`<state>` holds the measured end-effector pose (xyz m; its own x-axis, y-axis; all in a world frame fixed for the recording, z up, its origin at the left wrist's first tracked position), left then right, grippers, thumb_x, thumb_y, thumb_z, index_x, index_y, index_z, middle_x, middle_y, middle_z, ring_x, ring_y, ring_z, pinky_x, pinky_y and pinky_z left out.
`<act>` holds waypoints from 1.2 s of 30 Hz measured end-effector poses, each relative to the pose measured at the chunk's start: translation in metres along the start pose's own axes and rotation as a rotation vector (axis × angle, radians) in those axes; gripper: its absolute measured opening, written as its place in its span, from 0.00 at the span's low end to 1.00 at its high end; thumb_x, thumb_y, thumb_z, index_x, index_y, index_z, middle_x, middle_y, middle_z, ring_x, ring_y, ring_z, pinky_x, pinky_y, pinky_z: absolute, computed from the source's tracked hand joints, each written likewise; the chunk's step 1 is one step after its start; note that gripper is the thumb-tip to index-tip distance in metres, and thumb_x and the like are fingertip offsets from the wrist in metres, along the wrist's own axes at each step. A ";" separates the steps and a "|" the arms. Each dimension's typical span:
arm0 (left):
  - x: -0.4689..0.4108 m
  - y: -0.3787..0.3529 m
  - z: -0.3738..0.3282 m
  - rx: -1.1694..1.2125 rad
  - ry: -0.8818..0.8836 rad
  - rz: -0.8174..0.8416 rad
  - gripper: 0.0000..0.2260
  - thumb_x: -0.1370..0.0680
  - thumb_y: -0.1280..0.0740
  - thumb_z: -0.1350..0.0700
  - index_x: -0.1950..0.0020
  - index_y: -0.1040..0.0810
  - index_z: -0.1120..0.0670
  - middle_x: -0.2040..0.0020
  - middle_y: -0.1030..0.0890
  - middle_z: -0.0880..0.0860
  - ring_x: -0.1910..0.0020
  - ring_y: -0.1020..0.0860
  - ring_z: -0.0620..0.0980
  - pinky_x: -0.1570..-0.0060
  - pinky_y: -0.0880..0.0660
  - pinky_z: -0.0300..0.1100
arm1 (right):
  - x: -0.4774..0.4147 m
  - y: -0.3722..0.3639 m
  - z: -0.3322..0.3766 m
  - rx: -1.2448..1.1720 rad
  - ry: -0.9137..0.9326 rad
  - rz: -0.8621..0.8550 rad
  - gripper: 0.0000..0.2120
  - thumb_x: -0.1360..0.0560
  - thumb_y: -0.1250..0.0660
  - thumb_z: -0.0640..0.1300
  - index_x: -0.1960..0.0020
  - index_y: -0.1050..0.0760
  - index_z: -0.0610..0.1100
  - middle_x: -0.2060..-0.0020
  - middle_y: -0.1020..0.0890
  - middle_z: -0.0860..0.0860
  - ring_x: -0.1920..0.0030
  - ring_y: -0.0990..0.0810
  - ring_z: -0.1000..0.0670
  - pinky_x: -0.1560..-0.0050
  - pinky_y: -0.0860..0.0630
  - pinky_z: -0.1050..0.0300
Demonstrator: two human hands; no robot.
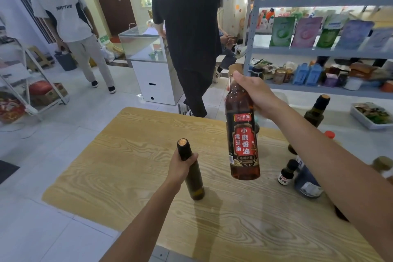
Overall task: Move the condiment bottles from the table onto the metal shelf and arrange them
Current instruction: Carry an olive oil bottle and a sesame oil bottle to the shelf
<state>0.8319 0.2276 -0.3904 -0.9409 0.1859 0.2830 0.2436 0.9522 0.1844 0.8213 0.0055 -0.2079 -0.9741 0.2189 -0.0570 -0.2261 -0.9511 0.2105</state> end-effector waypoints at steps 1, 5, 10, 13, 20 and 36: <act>-0.001 0.005 -0.001 0.018 0.005 -0.019 0.16 0.24 0.31 0.56 0.39 0.28 0.57 0.46 0.23 0.55 0.46 0.25 0.53 0.48 0.33 0.46 | 0.000 -0.002 -0.001 0.009 0.006 0.000 0.18 0.24 0.39 0.59 0.57 0.24 0.44 0.52 0.17 0.38 0.51 0.17 0.40 0.44 0.23 0.48; 0.005 0.023 -0.007 0.080 -0.002 -0.061 0.12 0.24 0.32 0.54 0.43 0.27 0.56 0.52 0.23 0.53 0.49 0.24 0.53 0.49 0.33 0.47 | 0.000 -0.018 0.001 0.106 0.048 0.048 0.21 0.22 0.41 0.57 0.51 0.23 0.38 0.62 0.19 0.48 0.61 0.19 0.51 0.57 0.24 0.61; 0.022 0.050 -0.029 0.129 -0.071 -0.124 0.10 0.23 0.34 0.51 0.46 0.27 0.56 0.54 0.23 0.53 0.54 0.23 0.51 0.55 0.30 0.43 | -0.004 -0.056 -0.003 0.165 0.080 0.178 0.17 0.23 0.39 0.56 0.55 0.24 0.42 0.60 0.19 0.49 0.59 0.19 0.51 0.55 0.24 0.58; 0.040 0.075 -0.044 0.124 -0.143 -0.189 0.09 0.22 0.36 0.51 0.46 0.29 0.55 0.55 0.23 0.51 0.56 0.24 0.47 0.60 0.31 0.38 | -0.007 -0.090 -0.008 0.153 0.096 0.257 0.12 0.24 0.38 0.56 0.59 0.25 0.48 0.62 0.20 0.52 0.60 0.20 0.54 0.58 0.24 0.61; 0.098 0.147 -0.072 0.086 -0.295 -0.391 0.04 0.22 0.36 0.53 0.51 0.29 0.51 0.55 0.24 0.51 0.57 0.24 0.47 0.57 0.29 0.37 | 0.005 -0.192 0.006 0.094 0.164 0.498 0.10 0.24 0.38 0.55 0.57 0.24 0.51 0.58 0.18 0.51 0.58 0.19 0.53 0.56 0.22 0.61; 0.379 0.296 -0.119 0.006 -0.560 -0.990 0.10 0.26 0.33 0.49 0.48 0.28 0.51 0.58 0.17 0.53 0.53 0.19 0.54 0.44 0.25 0.50 | 0.174 -0.383 0.151 -0.371 0.449 1.115 0.16 0.20 0.42 0.46 0.47 0.26 0.32 0.61 0.17 0.43 0.62 0.17 0.48 0.58 0.20 0.59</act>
<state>0.5757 0.5509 -0.1168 -0.6922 -0.5684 -0.4447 -0.6652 0.7415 0.0878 0.7374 0.4404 -0.1513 -0.5285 -0.7655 -0.3670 0.8032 -0.5908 0.0758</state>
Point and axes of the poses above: each hand's wrist, its own x-axis away from the middle knuckle, its own y-axis out of the back of the hand, z = x × y, the point moved 6 cm from there along -x, towards the middle knuckle
